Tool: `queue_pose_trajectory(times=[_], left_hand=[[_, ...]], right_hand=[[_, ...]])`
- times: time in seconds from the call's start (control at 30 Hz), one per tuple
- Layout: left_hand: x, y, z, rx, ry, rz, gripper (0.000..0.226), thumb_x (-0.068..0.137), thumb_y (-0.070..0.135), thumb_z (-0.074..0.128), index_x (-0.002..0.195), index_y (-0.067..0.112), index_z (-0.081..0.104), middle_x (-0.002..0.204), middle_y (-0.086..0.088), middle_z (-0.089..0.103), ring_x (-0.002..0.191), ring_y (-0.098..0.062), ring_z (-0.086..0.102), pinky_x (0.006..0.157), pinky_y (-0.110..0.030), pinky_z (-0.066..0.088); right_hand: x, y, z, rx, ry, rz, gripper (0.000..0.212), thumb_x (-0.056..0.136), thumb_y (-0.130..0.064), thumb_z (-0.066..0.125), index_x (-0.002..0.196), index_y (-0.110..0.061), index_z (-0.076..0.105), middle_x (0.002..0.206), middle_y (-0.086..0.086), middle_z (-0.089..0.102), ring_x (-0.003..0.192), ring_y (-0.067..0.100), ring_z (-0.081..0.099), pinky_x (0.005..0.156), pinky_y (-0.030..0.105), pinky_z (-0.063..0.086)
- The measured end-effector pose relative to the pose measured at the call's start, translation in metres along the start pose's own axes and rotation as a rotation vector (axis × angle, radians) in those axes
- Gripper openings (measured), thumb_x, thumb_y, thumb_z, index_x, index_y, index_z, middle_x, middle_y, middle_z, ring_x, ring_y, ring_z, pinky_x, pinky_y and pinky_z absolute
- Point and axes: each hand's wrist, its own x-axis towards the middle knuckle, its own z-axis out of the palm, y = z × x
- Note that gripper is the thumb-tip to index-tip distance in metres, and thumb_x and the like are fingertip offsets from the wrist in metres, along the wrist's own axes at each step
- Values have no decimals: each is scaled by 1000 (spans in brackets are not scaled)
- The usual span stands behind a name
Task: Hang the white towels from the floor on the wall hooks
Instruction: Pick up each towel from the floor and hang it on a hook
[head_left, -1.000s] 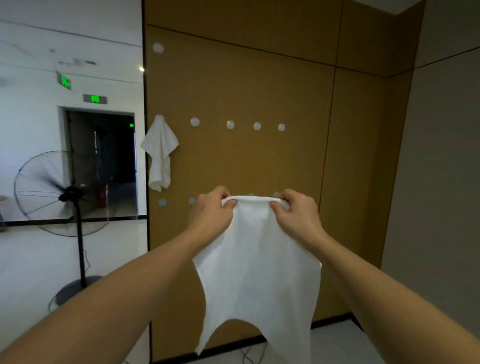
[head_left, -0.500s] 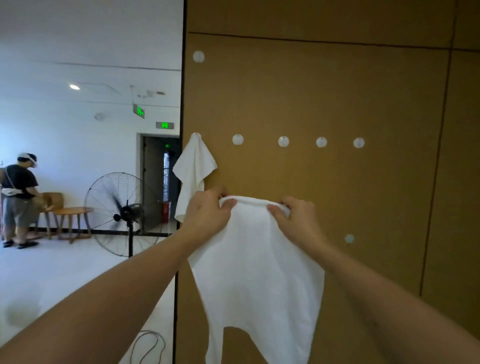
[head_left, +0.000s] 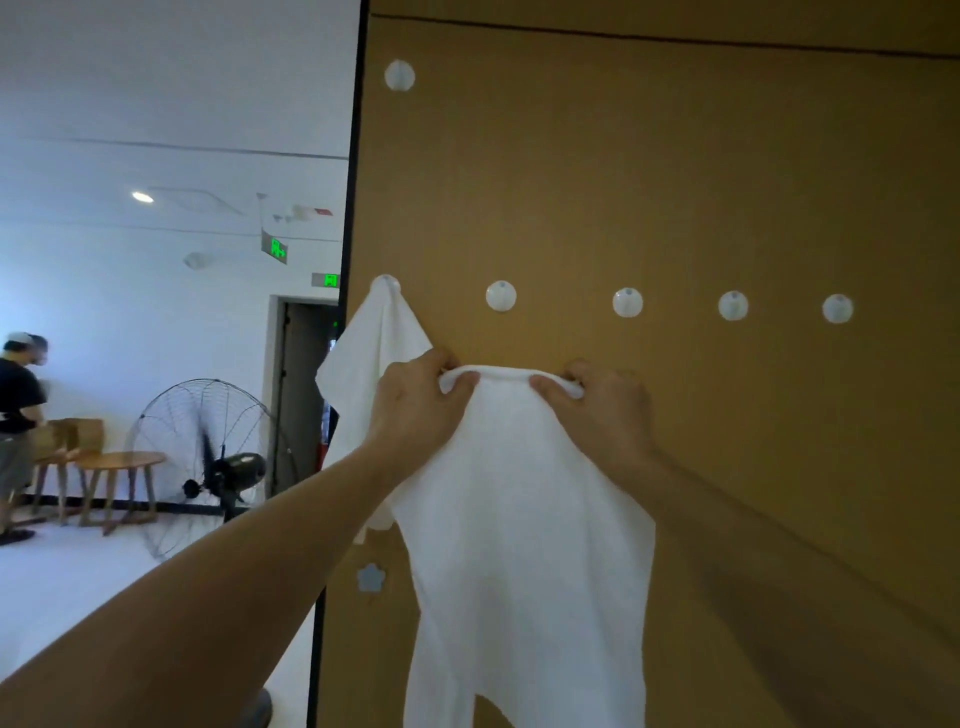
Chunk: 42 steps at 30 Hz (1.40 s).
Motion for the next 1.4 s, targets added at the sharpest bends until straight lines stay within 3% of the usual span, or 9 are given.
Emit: queue_pose_trajectory(times=[0.23,0.47,0.67,0.87,0.97,1.07,1.17,1.27,1.4], left_hand=[[107,-50,57,-58,9,117,6,92,43,51,91,38,48,74,16,57,70,-2,52,60,-15,31],[190,-68,89,134,47,412,21,91,14,55,98,21,73,89,2,70,85,-20,61,76,-28,40],[215,-74,117,351,106,522,32,95,12,48,116,22,70,88,-8,64,78,-28,58,67,-29,31],[195,-74,158,76,70,281,34,99,36,36,124,22,54,105,6,64,87,-9,57,71,-22,39],[185,-62,168,-178,19,35,29,93,44,37,112,28,53,97,10,60,88,-6,57,69,-25,44],[185,-52,166,-358,-39,-123,28,85,48,39,102,32,55,95,14,60,87,-3,58,66,-23,42],[180,-47,168,-151,52,-47,23,94,35,41,102,22,58,102,9,56,95,-8,54,76,-18,41],[165,-53,174,334,228,93,30,99,25,38,100,11,64,114,-6,48,105,-21,44,89,-30,31],[139,-63,174,17,77,58,35,105,26,32,102,10,63,92,-3,59,85,-15,56,75,-23,39]], right_hand=[[107,22,61,62,109,-29,20,87,-46,64,90,-26,61,78,-6,66,74,16,60,67,31,49],[190,56,90,-348,193,-670,15,90,-23,65,89,-16,78,65,10,64,57,30,59,52,36,48],[235,70,117,-436,126,-469,34,100,-45,44,111,-30,73,85,4,68,78,25,61,63,31,38],[218,82,140,223,-47,-208,38,95,-55,45,105,-32,74,95,-9,74,86,10,67,79,36,54],[214,77,148,411,-104,-92,38,93,-44,47,83,-19,73,78,1,71,71,18,65,64,36,51],[209,72,151,488,-108,-23,36,93,-36,45,82,-11,68,81,9,68,69,24,62,60,40,47],[190,72,159,247,35,-178,34,99,-36,41,87,-15,65,83,0,62,76,19,57,66,40,45],[166,72,171,-97,192,-284,38,100,-40,36,114,-18,63,103,4,55,96,21,46,84,37,41],[154,61,177,381,-23,-116,20,99,-13,46,109,-17,63,105,14,57,92,23,51,80,29,38]])
